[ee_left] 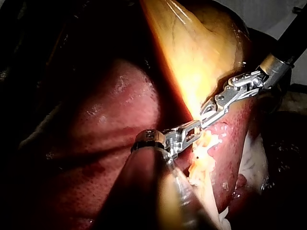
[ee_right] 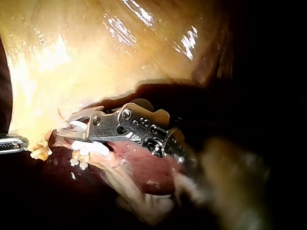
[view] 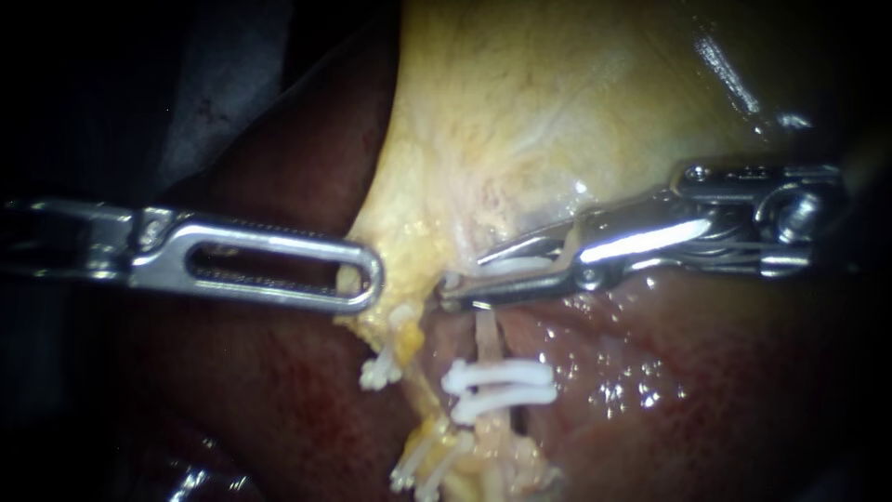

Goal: Clipping third clip right tube

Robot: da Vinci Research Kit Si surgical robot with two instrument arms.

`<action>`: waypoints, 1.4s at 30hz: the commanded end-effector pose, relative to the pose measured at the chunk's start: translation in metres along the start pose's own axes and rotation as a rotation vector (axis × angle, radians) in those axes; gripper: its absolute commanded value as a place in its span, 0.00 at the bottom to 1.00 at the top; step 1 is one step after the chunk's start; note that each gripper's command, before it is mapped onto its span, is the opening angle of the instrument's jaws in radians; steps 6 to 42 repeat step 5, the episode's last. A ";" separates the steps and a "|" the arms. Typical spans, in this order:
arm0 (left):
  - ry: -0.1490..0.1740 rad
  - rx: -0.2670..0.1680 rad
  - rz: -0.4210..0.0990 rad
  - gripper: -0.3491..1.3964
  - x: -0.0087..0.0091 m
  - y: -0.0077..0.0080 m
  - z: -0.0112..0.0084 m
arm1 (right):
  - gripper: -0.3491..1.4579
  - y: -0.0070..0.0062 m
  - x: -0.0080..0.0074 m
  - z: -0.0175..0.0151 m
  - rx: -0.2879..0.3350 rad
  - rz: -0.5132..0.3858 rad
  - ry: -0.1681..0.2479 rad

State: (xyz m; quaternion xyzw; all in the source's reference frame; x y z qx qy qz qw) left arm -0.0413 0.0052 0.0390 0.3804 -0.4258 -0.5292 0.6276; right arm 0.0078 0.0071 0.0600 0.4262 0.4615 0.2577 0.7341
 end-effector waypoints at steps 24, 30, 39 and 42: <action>0.000 0.000 0.000 0.00 0.0000 0.0000 0.0000 | 0.00 -0.0001 -0.0002 0.0001 0.002 0.009 0.000; 0.000 0.000 0.000 0.00 0.0000 0.0000 0.0000 | 0.00 -0.0001 -0.0002 0.0001 0.002 0.009 0.000; 0.000 0.000 0.000 0.00 0.0000 0.0000 0.0000 | 0.00 -0.0001 -0.0002 0.0001 0.002 0.009 0.000; 0.000 0.000 0.000 0.00 0.0000 0.0000 0.0000 | 0.00 -0.0001 -0.0002 0.0001 0.002 0.009 0.000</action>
